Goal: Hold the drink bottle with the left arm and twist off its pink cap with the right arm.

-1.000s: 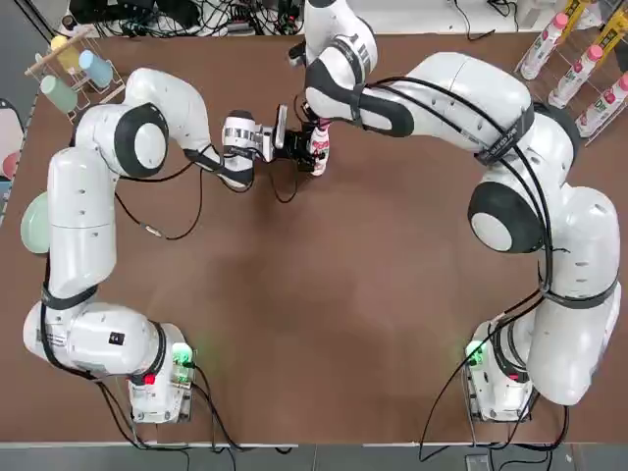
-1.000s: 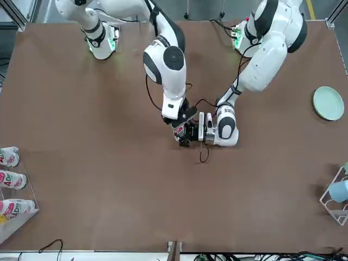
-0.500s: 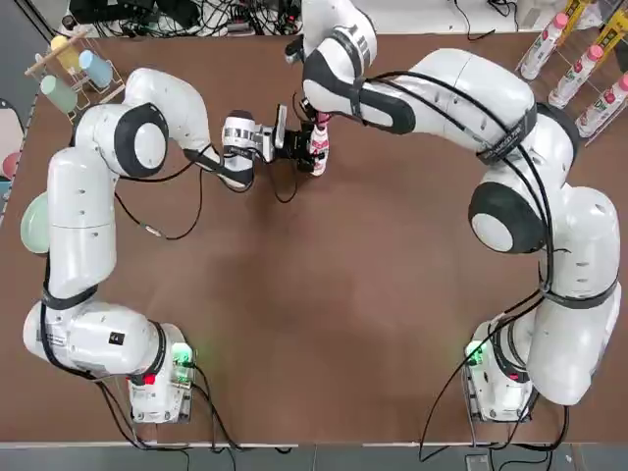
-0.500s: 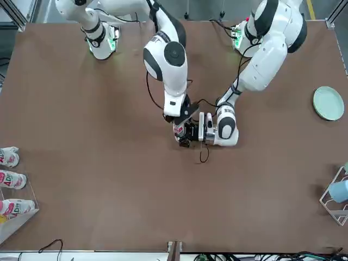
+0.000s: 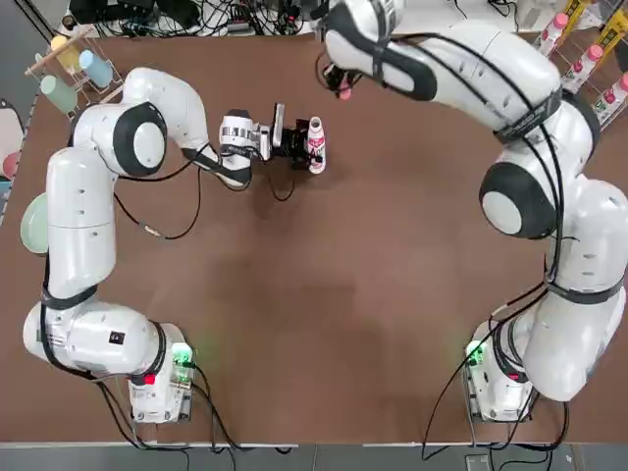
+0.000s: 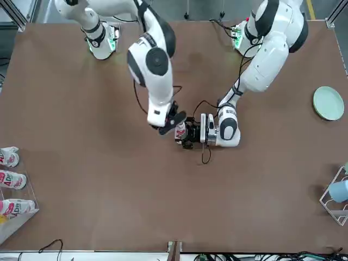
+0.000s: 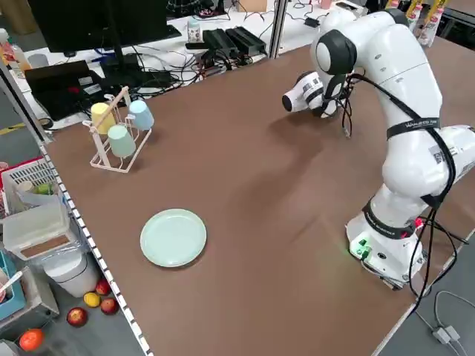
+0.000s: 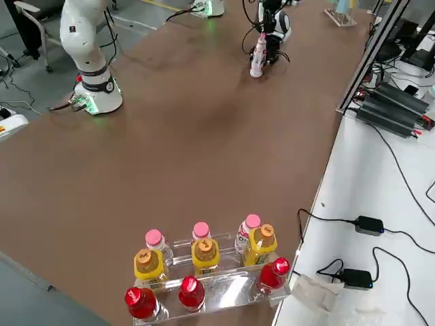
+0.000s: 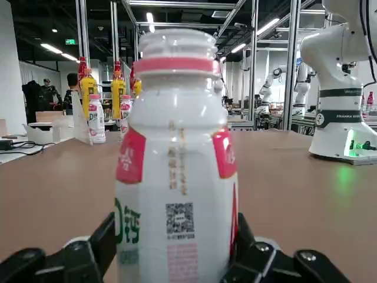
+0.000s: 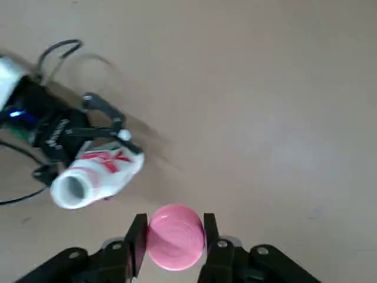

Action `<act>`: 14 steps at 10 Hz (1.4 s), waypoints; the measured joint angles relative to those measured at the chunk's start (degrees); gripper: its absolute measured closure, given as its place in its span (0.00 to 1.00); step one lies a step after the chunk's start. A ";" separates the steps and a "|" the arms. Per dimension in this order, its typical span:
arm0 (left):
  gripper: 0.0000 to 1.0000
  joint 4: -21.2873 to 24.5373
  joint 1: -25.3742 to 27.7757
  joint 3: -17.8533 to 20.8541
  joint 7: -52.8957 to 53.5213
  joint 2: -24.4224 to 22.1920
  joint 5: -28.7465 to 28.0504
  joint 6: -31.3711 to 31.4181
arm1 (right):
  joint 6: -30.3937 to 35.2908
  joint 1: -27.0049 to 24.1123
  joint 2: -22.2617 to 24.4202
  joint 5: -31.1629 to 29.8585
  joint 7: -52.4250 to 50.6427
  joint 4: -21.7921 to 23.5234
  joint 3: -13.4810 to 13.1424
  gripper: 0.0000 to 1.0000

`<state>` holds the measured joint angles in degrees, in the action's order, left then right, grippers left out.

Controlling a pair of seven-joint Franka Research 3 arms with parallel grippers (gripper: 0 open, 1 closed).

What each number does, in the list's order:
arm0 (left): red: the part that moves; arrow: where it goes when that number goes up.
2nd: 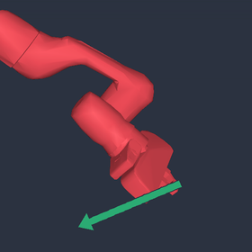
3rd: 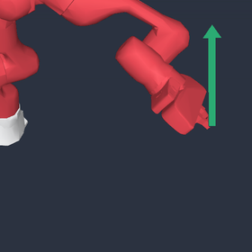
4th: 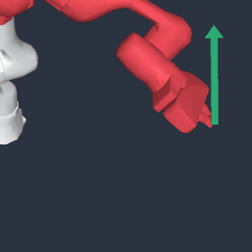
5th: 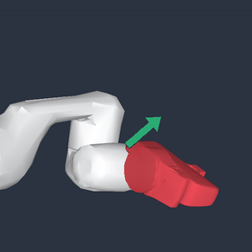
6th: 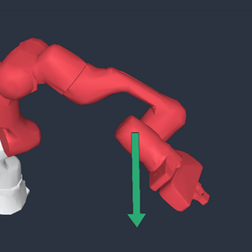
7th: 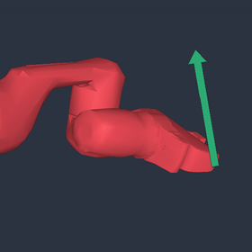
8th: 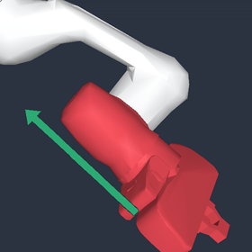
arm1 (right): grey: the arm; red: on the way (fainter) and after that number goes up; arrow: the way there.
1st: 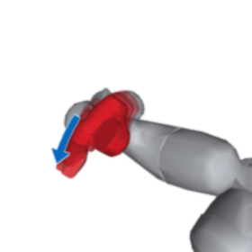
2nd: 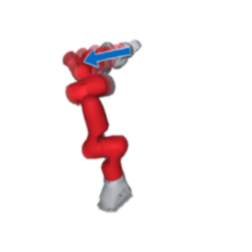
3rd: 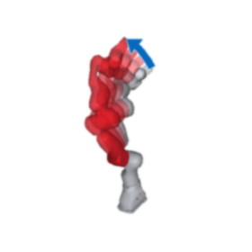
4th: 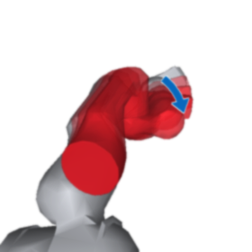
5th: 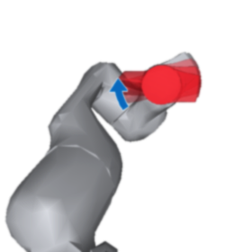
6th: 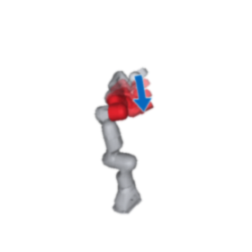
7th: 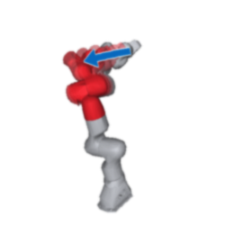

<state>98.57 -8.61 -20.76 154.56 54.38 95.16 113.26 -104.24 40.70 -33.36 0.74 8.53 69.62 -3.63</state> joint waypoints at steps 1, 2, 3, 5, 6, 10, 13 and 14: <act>0.01 0.06 0.07 0.31 0.00 -0.30 0.00 0.06 | 0.04 -2.49 0.13 0.04 -0.46 0.49 -0.06 0.57; 0.00 0.36 0.18 0.84 0.00 -0.76 0.00 0.06 | -0.64 -4.55 0.07 0.02 -0.91 1.43 -0.12 0.57; 0.00 1.11 0.32 1.27 0.00 -1.46 0.00 0.06 | -2.49 -6.31 0.03 0.01 -1.78 3.09 -0.14 0.57; 0.00 3.38 1.00 2.47 0.00 -3.50 -0.20 0.07 | -11.40 -8.72 -0.14 0.01 -2.98 9.68 -0.18 0.57; 0.00 4.63 2.16 2.66 0.00 -4.68 -1.04 0.07 | -16.57 -9.28 -0.27 0.01 -3.12 13.74 -0.18 0.57; 0.00 9.46 11.80 2.96 0.01 -9.89 -9.01 0.00 | -27.01 -9.28 -0.35 0.01 -3.11 23.56 0.13 0.57; 0.00 11.78 24.84 3.00 -9.65 -17.10 -23.31 -0.13 | -27.84 -8.23 -0.35 0.02 -1.35 24.78 0.42 0.46; 0.00 11.43 28.21 2.95 -14.40 -18.64 -30.83 -0.24 | -27.92 -8.22 -0.34 0.02 -1.28 24.78 0.41 0.34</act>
<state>110.00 19.60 -17.81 140.16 35.75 64.33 113.02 -132.16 32.49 -33.70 0.76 7.25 94.40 -3.21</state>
